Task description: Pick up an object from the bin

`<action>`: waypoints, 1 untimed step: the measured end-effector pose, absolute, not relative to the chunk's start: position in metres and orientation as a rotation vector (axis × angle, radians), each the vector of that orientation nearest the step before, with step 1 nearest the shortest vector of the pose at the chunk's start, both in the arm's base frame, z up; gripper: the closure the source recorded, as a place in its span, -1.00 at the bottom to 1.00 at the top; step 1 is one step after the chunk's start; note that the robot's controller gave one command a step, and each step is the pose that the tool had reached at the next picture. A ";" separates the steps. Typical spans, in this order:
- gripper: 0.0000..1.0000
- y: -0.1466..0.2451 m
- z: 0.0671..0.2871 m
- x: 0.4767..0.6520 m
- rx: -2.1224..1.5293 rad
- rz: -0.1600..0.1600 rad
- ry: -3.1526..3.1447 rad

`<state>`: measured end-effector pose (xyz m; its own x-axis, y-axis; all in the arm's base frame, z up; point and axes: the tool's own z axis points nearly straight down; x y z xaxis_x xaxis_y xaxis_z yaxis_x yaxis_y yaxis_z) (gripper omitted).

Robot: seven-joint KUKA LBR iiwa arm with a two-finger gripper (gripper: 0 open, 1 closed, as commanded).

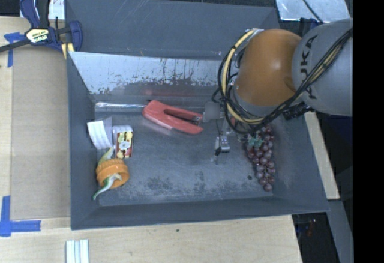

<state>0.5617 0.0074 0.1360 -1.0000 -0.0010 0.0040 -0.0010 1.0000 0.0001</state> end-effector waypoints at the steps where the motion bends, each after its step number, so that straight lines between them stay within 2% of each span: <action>1: -1.00 0.007 0.140 0.564 0.001 0.000 -3.145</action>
Offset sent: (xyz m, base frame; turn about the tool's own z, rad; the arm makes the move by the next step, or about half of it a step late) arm 0.0503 0.0368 -0.0660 0.0027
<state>0.5637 0.0074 0.1395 -1.0000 -0.0009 -0.0034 -0.0009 1.0000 0.0002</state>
